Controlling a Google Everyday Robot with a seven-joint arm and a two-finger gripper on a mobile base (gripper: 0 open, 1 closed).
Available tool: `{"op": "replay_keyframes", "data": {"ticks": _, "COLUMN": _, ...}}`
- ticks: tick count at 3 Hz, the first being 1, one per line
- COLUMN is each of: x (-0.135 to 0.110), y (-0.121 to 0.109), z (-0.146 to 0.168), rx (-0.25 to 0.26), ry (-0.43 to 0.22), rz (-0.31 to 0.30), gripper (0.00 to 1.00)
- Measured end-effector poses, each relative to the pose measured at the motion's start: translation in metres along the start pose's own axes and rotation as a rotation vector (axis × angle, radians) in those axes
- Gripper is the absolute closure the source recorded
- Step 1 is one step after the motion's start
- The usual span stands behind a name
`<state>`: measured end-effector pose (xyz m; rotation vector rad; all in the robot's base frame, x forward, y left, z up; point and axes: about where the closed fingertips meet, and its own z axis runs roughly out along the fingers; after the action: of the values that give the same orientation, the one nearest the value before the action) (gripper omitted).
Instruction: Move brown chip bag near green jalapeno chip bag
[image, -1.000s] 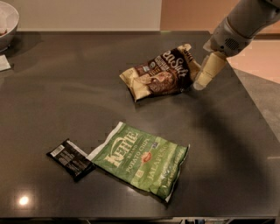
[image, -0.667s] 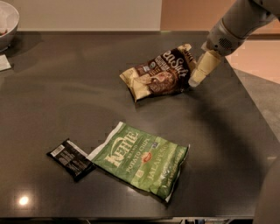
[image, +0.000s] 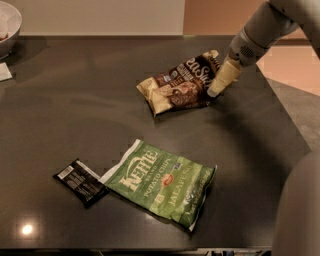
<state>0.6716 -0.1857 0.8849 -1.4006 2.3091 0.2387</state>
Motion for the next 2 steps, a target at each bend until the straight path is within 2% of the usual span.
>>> {"op": "replay_keyframes", "data": {"ticks": 2, "x": 0.0054, "y": 0.0059, "z": -0.0063, "rx": 0.007, "ry": -0.001, "rz": 0.017, "gripper": 0.63}}
